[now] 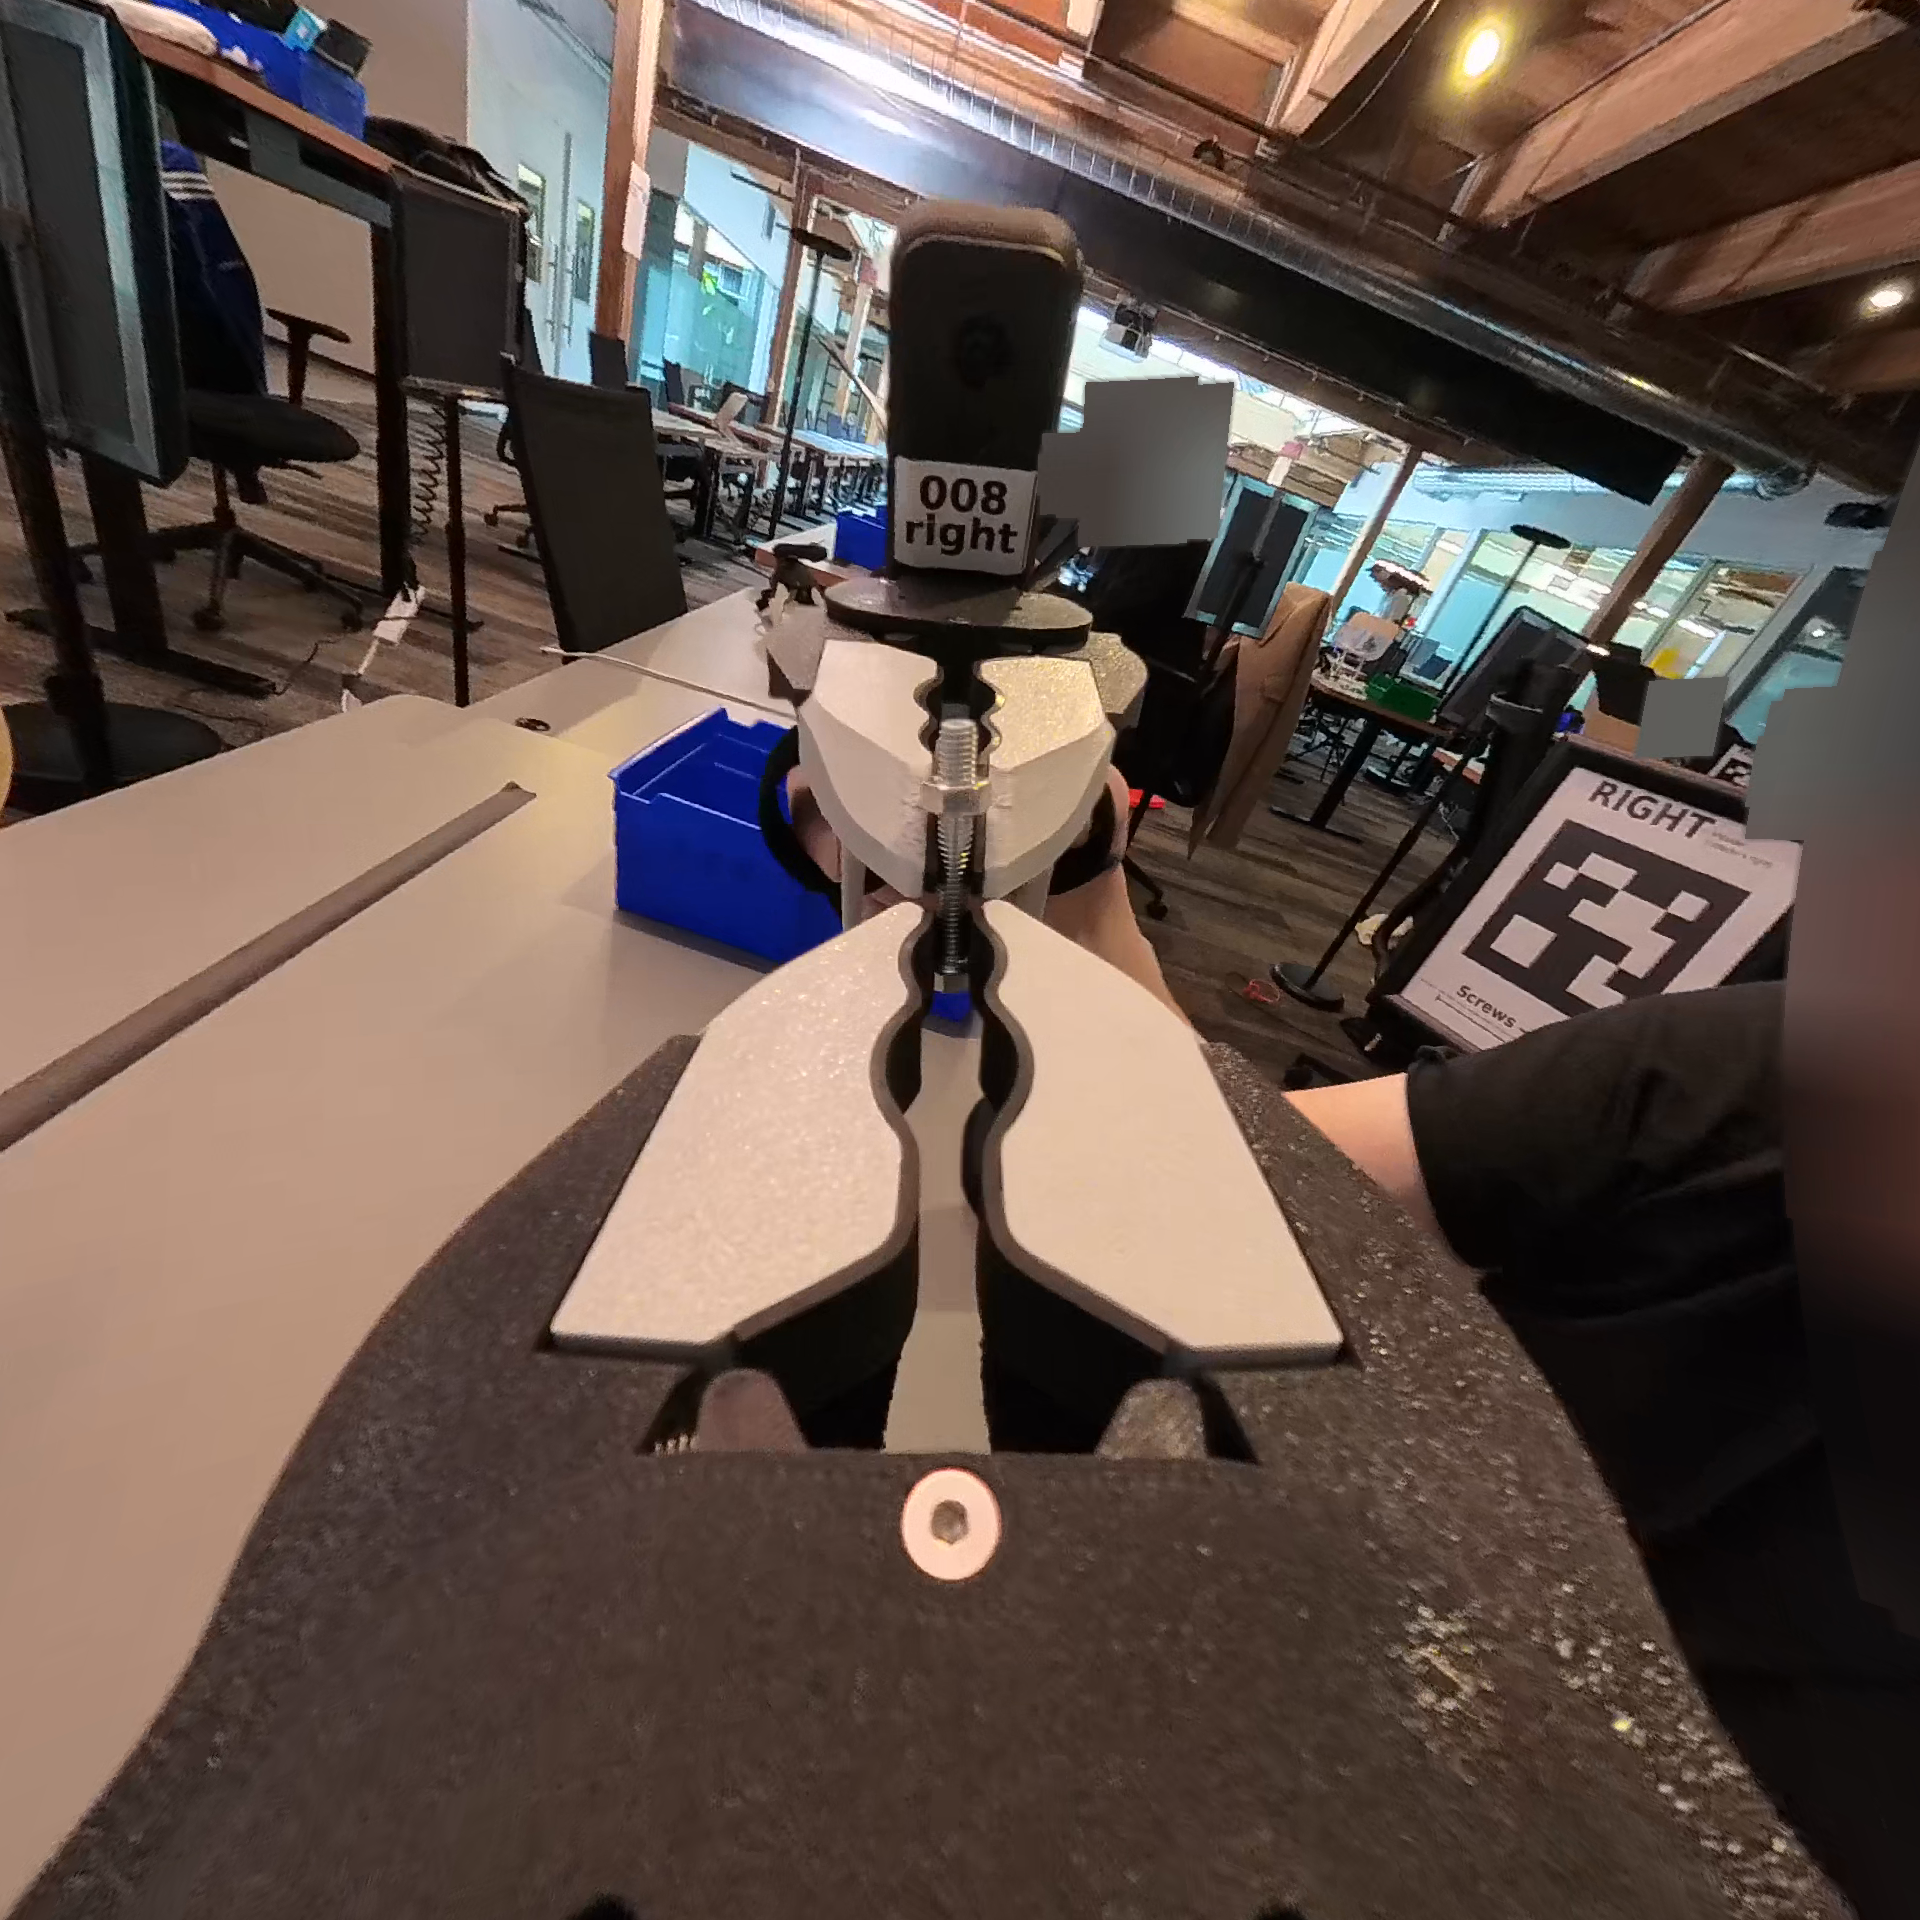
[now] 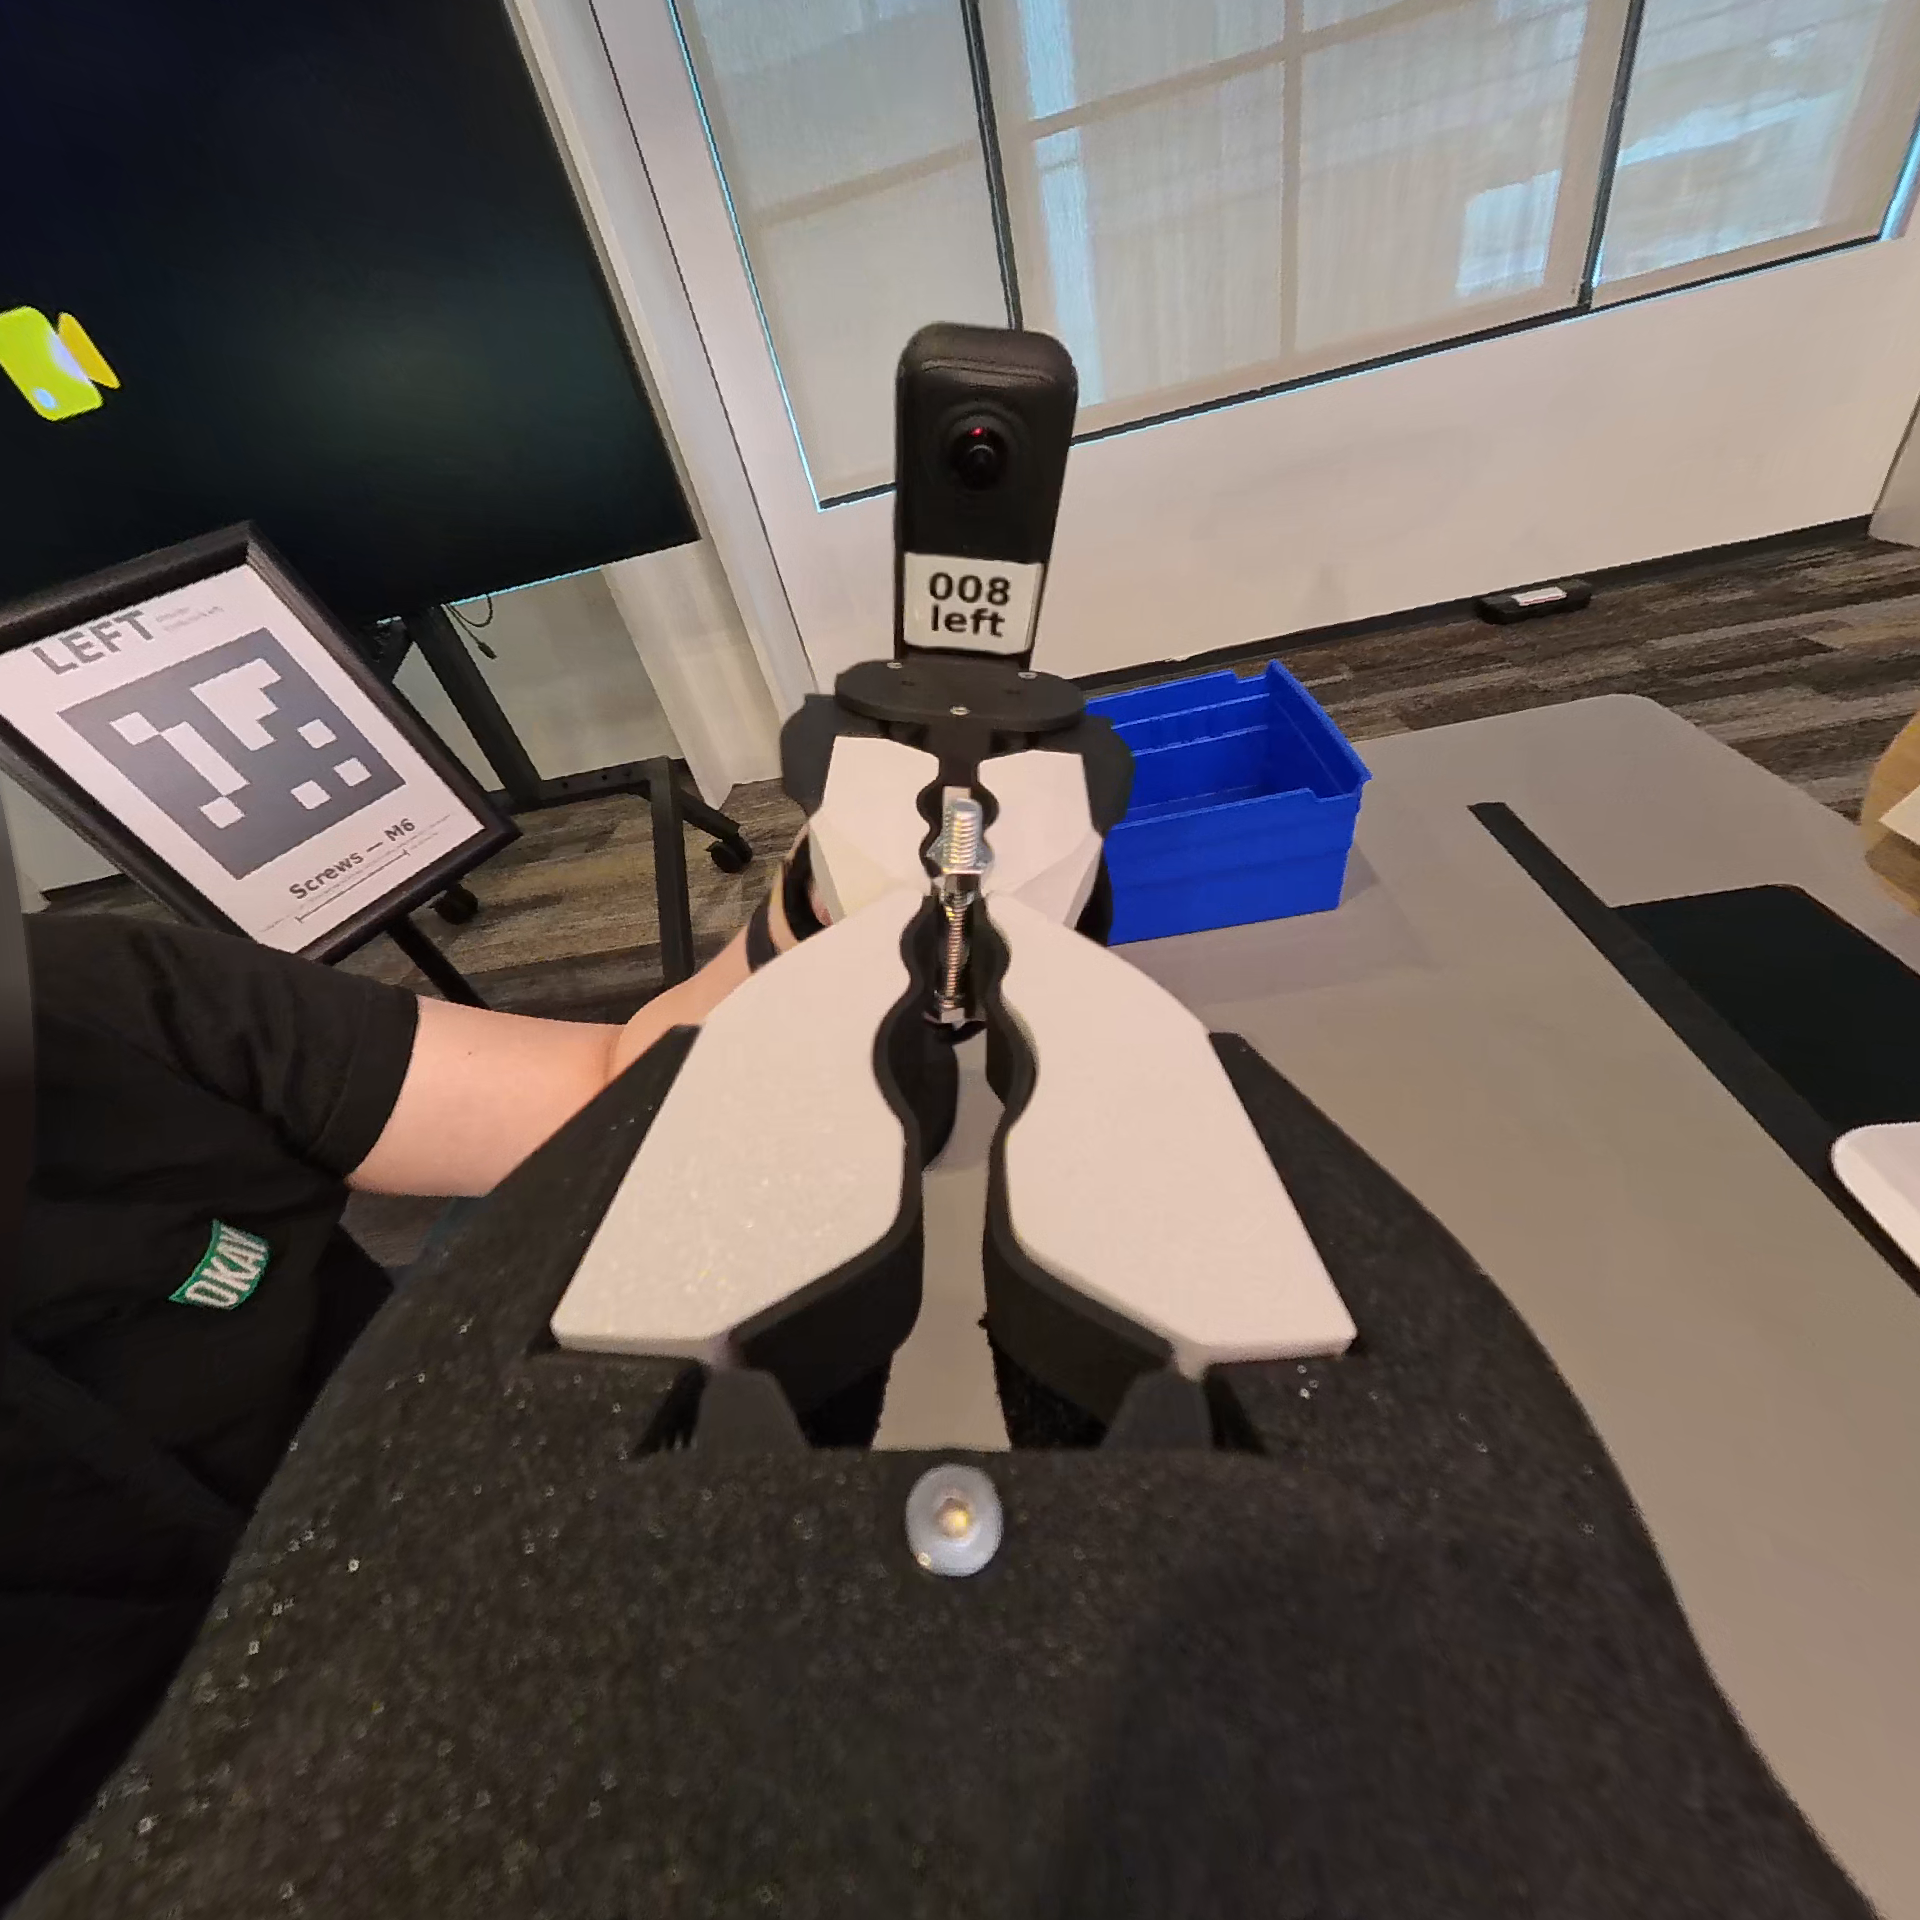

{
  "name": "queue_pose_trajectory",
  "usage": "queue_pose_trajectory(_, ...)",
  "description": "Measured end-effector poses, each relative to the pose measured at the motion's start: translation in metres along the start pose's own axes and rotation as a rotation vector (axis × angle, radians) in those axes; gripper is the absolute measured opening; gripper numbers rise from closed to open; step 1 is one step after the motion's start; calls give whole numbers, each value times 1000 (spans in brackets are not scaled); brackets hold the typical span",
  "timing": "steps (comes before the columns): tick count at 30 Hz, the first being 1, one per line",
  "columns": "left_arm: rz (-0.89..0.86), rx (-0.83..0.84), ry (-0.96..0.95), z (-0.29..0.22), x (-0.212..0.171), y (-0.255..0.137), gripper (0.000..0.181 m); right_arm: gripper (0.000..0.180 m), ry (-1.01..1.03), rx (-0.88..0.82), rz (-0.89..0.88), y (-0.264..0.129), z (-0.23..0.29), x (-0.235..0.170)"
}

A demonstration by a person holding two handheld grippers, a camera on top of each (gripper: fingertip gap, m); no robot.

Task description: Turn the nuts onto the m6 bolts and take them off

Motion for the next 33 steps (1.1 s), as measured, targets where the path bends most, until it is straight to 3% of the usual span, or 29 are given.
queue_pose_trajectory(4,-45,82,102,7,5,-2,5,17,-23,-42,22,-7,-4,-1)
queue_pose_trajectory(7,-46,177,211,15,6,-7,5,20,-80,-187,85,-23,-15,-3)
queue_pose_trajectory(12,63,380,364,44,-11,0,5,21,-127,-410,320,-43,-22,-17)
queue_pose_trajectory(17,166,563,472,75,-31,12,5,21,23,-575,419,-45,-35,-32)
queue_pose_trajectory(24,262,680,556,89,-47,26,5,27,100,-684,485,-40,-58,-51)
queue_pose_trajectory(33,257,703,596,83,-44,28,5,27,174,-605,492,-38,-57,-60)
Point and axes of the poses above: each gripper's, where its closed fingertips meet, y out along the fingers, x out of its top, z = x × y across the jaws, the point moved 3 cm from there along -y, back along the fingers, and after that the axes turned 8 degrees about -y, right-handed, at the moved point
